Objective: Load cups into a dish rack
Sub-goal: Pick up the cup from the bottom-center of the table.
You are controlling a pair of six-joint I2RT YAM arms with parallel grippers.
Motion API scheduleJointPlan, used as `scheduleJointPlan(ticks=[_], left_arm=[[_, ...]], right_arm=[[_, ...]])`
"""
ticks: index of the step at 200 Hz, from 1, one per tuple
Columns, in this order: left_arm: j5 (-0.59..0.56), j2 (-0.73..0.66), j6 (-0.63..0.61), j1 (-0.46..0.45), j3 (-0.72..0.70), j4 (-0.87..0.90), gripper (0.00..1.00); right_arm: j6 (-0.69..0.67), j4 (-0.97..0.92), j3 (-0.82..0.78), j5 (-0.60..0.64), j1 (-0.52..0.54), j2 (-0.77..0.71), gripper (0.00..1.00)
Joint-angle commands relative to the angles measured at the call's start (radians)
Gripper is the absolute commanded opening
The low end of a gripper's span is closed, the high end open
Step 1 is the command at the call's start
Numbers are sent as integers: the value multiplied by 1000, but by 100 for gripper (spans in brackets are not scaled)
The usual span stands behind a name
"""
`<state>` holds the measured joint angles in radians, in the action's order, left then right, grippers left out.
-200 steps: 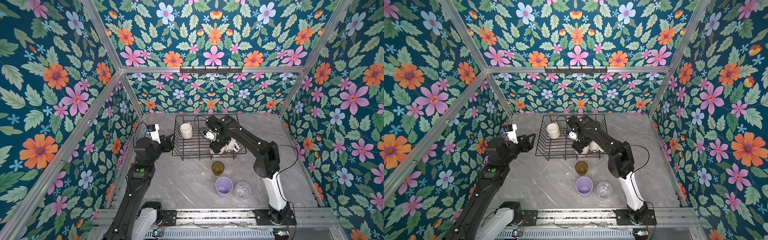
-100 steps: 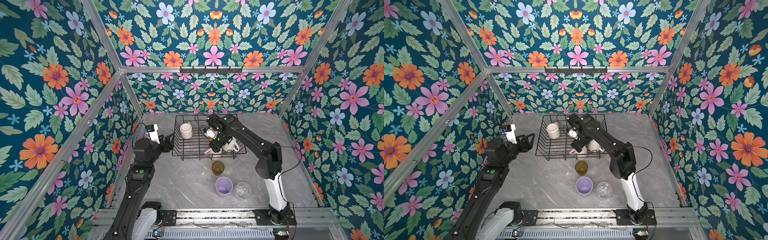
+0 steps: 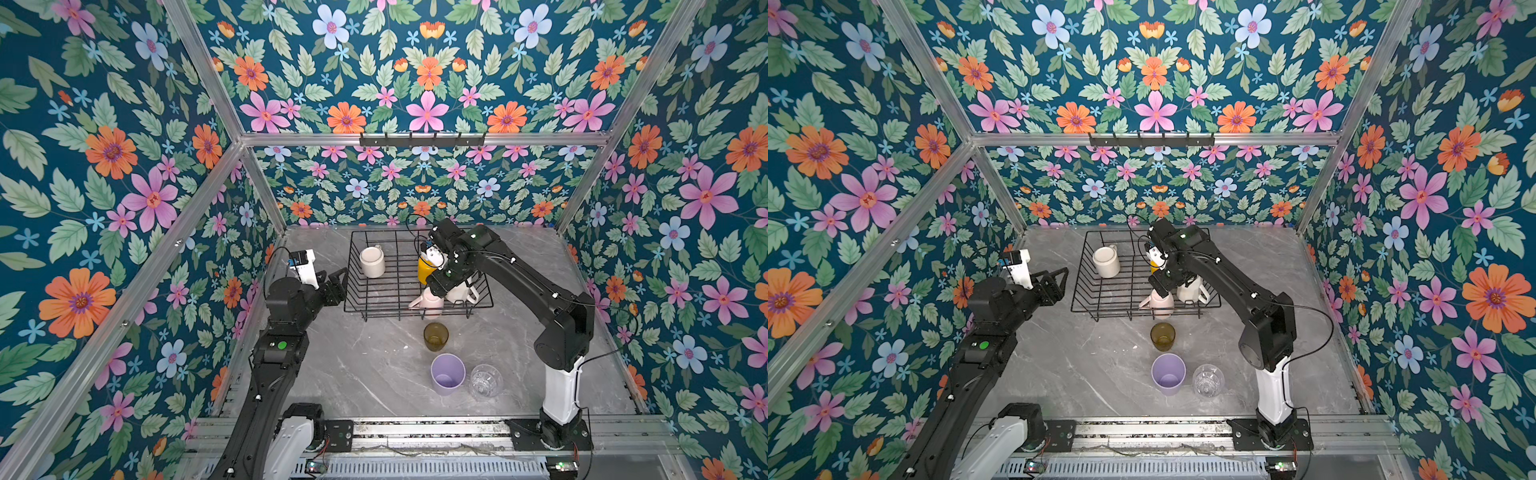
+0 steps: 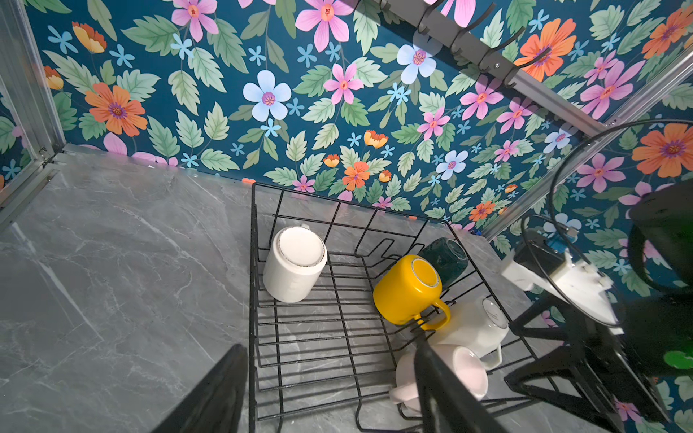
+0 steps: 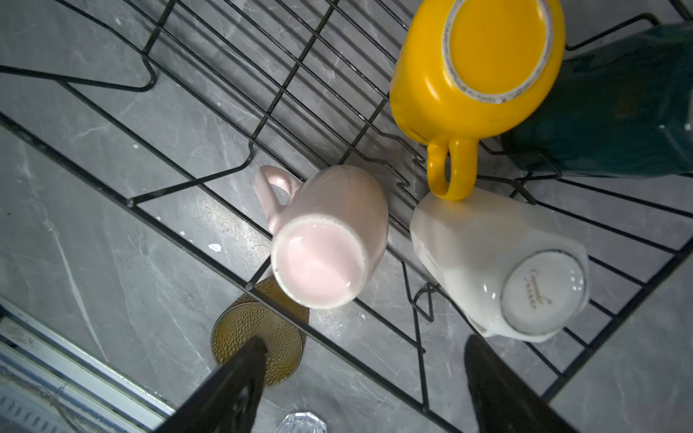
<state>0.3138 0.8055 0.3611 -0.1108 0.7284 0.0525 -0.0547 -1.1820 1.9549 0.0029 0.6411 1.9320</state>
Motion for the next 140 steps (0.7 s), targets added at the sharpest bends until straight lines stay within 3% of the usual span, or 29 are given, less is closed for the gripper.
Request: scheduleJointPlan(ticks=[1, 63, 114, 140], left_arm=[[5, -8, 0, 2, 12, 4, 71], [89, -67, 27, 2, 43, 116, 71], [219, -60, 112, -5, 0, 160, 63], [205, -57, 160, -74, -28, 167, 62]], right_arm=[[76, 65, -56, -13, -17, -69, 82], [205, 263, -393, -77, -74, -378, 82], [257, 272, -549, -73, -90, -504, 82], [280, 318, -609, -106, -118, -541, 82]])
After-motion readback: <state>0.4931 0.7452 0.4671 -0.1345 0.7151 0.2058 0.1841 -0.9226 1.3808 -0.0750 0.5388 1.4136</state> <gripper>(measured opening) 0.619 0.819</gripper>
